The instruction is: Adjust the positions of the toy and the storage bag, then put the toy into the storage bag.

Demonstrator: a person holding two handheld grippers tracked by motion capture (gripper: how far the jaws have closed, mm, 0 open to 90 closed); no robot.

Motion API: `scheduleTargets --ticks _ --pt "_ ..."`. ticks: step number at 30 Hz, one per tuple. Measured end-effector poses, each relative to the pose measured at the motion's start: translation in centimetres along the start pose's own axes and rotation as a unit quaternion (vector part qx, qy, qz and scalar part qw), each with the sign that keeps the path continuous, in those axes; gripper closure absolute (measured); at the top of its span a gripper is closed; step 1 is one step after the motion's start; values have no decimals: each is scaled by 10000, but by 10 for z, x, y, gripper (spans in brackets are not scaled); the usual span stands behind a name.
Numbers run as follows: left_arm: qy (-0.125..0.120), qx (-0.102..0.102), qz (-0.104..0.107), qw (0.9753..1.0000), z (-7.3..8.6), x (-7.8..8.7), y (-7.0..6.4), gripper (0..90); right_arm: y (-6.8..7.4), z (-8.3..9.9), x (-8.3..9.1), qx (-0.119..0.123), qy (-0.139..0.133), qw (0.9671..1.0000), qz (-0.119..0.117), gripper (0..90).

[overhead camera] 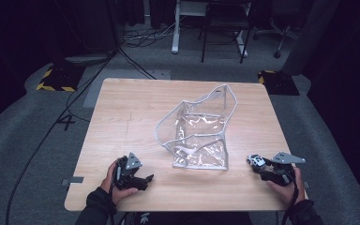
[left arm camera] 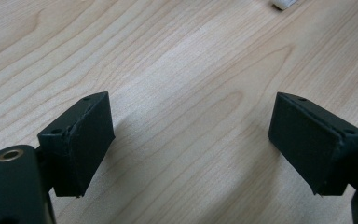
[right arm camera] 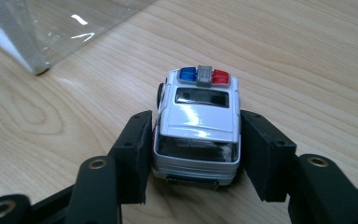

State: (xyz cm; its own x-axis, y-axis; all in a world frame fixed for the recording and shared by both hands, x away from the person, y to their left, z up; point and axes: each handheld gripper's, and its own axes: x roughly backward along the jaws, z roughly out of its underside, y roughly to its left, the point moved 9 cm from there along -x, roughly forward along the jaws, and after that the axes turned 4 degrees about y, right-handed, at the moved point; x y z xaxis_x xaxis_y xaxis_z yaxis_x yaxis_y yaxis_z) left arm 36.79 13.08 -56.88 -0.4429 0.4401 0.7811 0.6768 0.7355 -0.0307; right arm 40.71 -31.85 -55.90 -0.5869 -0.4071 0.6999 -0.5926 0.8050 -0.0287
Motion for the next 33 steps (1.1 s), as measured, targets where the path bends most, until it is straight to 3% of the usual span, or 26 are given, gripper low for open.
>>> scheduleTargets --ticks 6,17,26,28,33 --pt "-13 -22 -10 10000 -1 0 1 141 -5 0 0 -42 -35 10000 64 473" --pt "-13 -27 -7 10000 -1 0 1 142 -6 0 -1 -123 -33 9999 -28 468" --pt "-4 -28 13 10000 -1 0 0 142 -7 -1 -2 -136 -37 9999 63 415" --pt "-1 -21 24 10000 0 0 0 143 -7 0 -2 -149 -17 9998 108 369" --pt "-5 -45 9 10000 -1 0 1 143 -8 0 -3 -155 25 9999 59 323"
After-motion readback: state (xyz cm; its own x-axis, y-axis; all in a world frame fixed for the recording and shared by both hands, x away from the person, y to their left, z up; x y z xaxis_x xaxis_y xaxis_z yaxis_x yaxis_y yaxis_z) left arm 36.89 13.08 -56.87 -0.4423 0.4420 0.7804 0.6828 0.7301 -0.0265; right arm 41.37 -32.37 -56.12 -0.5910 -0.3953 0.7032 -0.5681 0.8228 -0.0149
